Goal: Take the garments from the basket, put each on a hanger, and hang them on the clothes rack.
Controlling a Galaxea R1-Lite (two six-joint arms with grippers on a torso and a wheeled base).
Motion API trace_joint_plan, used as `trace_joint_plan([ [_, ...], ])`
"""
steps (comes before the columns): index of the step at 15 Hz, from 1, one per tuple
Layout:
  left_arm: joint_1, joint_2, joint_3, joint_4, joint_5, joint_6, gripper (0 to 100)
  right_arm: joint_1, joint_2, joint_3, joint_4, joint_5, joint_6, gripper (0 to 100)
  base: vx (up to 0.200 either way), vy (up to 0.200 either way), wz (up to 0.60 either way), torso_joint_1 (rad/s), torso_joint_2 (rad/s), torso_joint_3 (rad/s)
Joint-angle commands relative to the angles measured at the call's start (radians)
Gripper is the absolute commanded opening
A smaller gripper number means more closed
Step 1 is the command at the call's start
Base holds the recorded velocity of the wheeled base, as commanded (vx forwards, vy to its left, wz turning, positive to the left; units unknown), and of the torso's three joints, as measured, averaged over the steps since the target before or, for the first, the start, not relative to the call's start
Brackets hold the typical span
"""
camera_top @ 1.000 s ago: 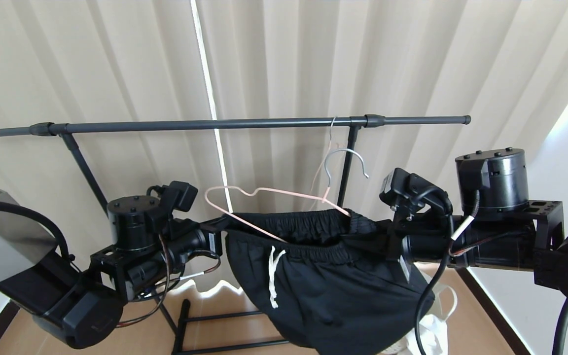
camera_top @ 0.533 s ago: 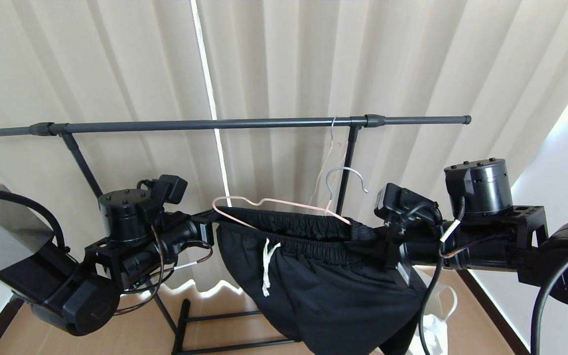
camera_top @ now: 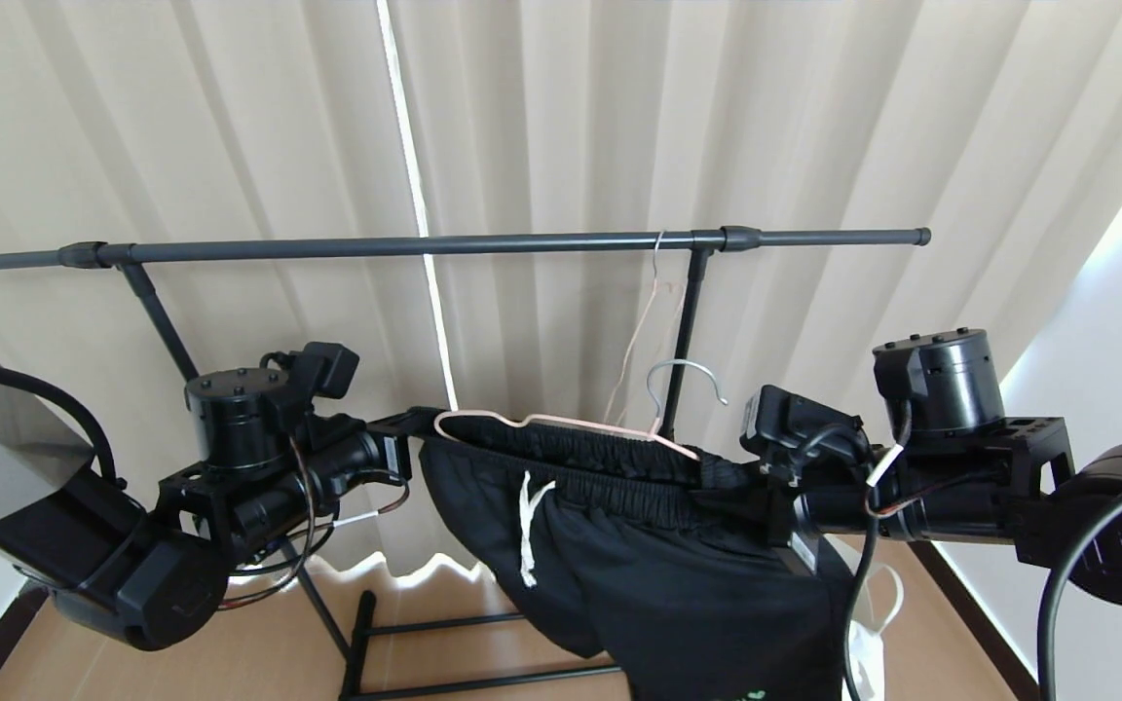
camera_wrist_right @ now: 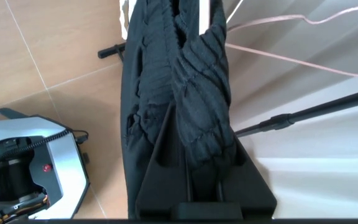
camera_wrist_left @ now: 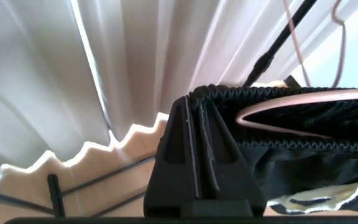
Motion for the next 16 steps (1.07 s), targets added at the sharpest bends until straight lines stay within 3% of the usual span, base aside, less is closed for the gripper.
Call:
trace_joint_plan([
  [1, 0.006, -0.005, -0.005, 0.003, 0.001, -0.001, 0, 0.000, 0.004, 0.001, 0.001, 0.000, -0.001, 0, 0.000, 0.000, 0.00, 0.000, 0.00, 0.000],
  [2, 0.009, -0.032, -0.026, 0.081, -0.002, -0.011, 0, -0.002, 0.017, 0.001, -0.001, -0.002, -0.007, 0, 0.000, 0.000, 0.00, 0.000, 0.00, 0.000],
  [3, 0.009, -0.037, -0.029, 0.092, -0.002, -0.017, 0, -0.002, 0.019, 0.004, -0.001, -0.002, -0.009, 0, 0.000, 0.000, 0.00, 0.000, 0.00, 0.000],
  [5, 0.009, -0.095, -0.084, 0.249, -0.011, -0.094, 0, -0.008, 0.030, 0.004, -0.001, -0.040, -0.039, 0, 0.000, 0.000, 0.00, 0.000, 0.00, 0.000],
  [11, -0.004, -0.135, -0.115, 0.353, -0.009, -0.134, 0, -0.006, 0.060, -0.002, -0.004, -0.088, -0.050, 0, 0.000, 0.000, 0.00, 0.000, 0.00, 0.000],
  [16, -0.081, -0.186, -0.219, 0.606, -0.009, -0.271, 0, -0.002, 0.073, -0.019, -0.009, -0.108, -0.047, 0, 0.000, 0.000, 0.00, 0.000, 0.00, 0.000],
])
